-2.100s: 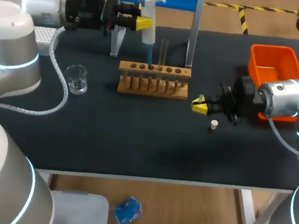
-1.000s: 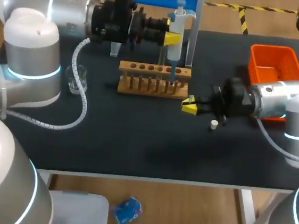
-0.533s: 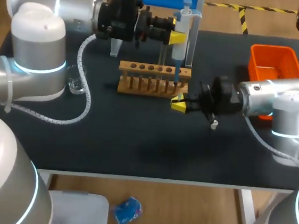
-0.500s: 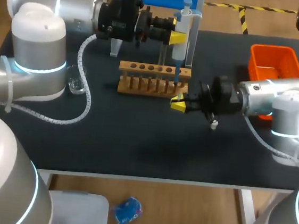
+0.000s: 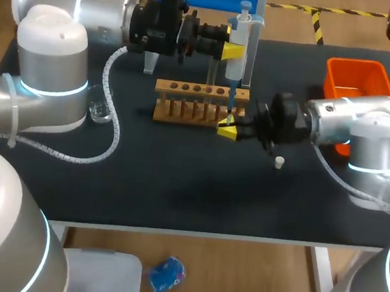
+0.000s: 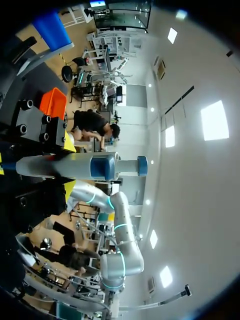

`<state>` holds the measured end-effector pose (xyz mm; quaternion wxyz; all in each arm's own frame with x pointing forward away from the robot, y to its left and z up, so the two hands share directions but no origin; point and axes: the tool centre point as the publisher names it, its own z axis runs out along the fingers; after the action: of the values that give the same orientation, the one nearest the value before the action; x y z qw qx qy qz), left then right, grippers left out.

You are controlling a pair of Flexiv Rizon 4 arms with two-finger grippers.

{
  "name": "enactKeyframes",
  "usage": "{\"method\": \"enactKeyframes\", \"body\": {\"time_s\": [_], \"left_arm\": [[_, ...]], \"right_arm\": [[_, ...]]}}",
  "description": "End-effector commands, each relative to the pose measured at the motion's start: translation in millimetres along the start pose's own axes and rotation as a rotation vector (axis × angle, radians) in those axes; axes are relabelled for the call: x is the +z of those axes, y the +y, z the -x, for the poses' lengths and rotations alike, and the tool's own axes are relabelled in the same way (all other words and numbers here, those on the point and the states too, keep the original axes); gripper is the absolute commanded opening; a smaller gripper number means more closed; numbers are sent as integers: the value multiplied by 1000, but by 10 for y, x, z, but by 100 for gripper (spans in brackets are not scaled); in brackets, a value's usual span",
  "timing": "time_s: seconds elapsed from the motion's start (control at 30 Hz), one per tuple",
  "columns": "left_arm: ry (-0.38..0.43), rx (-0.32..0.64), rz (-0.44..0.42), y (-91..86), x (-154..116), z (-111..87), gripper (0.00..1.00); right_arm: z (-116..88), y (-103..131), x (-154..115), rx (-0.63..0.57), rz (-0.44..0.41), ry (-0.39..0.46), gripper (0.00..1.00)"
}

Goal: Invert the test tube, pick up the pipette, mount the tip to pipette, aspirate from beaker and dispense into the tube, eject the tip, return the pipette, and cap with the stopper.

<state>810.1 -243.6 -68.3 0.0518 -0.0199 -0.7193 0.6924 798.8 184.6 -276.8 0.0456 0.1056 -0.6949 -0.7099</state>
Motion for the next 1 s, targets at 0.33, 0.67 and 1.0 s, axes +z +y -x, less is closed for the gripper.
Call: {"method": "enactKeyframes", "body": {"time_s": [0.33,0.67,1.0], "left_arm": [[0,1,-1,0,2,2,0],[0,1,-1,0,2,2,0],[0,1,-1,0,2,2,0]], "right_arm": [[69,19,16,-22,19,-11,0],[65,102,-22,-53,19,-11,0],[63,145,-45,-70,7,-8,0]]}}
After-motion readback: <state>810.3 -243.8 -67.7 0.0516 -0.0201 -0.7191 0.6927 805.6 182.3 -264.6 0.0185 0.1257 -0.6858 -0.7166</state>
